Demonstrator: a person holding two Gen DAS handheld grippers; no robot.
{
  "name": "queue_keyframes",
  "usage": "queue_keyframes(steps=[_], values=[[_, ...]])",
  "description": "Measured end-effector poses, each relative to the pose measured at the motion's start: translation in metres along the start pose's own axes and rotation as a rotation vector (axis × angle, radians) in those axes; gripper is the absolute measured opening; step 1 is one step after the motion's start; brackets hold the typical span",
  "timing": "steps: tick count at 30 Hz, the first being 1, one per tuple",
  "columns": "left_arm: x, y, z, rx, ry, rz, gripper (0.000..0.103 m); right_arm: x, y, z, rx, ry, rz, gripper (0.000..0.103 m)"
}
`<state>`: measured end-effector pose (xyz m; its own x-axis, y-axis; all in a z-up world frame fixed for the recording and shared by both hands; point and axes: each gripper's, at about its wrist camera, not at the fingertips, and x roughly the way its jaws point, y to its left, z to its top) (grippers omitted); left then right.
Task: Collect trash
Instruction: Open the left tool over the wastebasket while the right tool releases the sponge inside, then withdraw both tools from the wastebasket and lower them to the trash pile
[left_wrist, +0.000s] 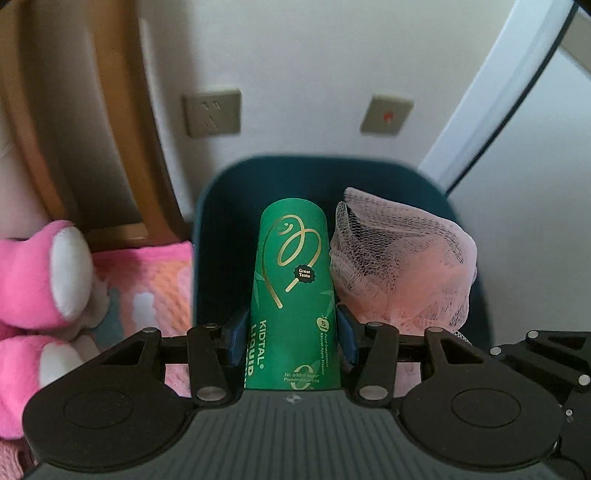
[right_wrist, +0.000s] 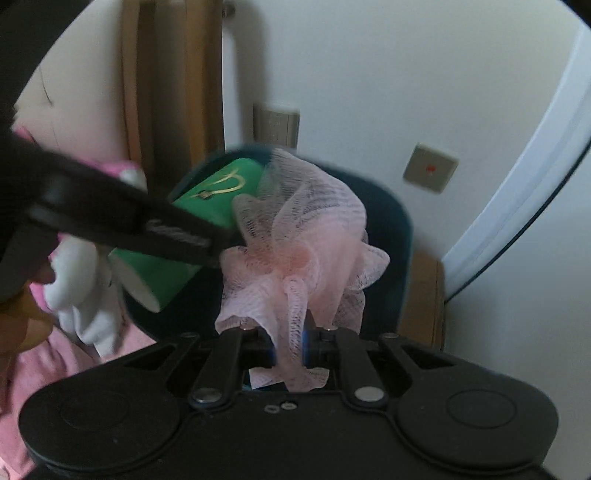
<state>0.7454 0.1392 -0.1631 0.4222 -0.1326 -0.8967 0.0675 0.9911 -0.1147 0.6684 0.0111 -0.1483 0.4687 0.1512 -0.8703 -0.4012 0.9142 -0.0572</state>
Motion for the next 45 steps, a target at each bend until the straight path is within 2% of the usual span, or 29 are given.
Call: queue_keyframes(steps=[4,6,8,14,16,22,26,30,38,40,45], values=[[0.031,-0.004,0.004,0.047,0.077,0.009,0.049,0.029,0.003,0.002,-0.020,0.088,-0.006,0.011],[0.038,-0.016,0.008,0.131,0.062,0.052,0.049,0.040,0.006,0.005,-0.042,0.124,-0.012,0.012],[0.049,-0.024,0.013,0.171,0.089,0.042,0.049,0.051,0.007,0.009,-0.057,0.156,-0.010,0.013],[0.075,-0.029,0.015,0.182,0.164,0.053,0.048,0.074,0.002,0.001,-0.061,0.226,-0.002,0.019],[0.079,-0.031,0.016,0.194,0.173,0.044,0.048,0.077,-0.001,-0.003,-0.043,0.237,0.014,0.024],[0.077,-0.037,0.009,0.233,0.170,0.028,0.049,0.075,-0.004,-0.011,-0.030,0.212,0.028,0.032],[0.075,-0.035,0.013,0.232,0.151,0.021,0.055,0.066,-0.007,-0.012,-0.022,0.186,0.034,0.035],[0.057,-0.035,0.005,0.224,0.120,0.014,0.055,0.051,-0.008,-0.015,-0.006,0.149,0.040,0.047],[0.008,-0.046,-0.010,0.229,0.042,0.021,0.055,0.004,-0.010,-0.033,-0.006,0.067,0.044,0.049],[-0.003,-0.050,-0.014,0.225,0.019,0.026,0.058,-0.007,-0.016,-0.032,0.005,0.042,0.053,0.050],[-0.040,-0.062,-0.033,0.206,-0.038,0.033,0.059,-0.035,-0.031,-0.041,0.019,-0.019,0.063,0.051]])
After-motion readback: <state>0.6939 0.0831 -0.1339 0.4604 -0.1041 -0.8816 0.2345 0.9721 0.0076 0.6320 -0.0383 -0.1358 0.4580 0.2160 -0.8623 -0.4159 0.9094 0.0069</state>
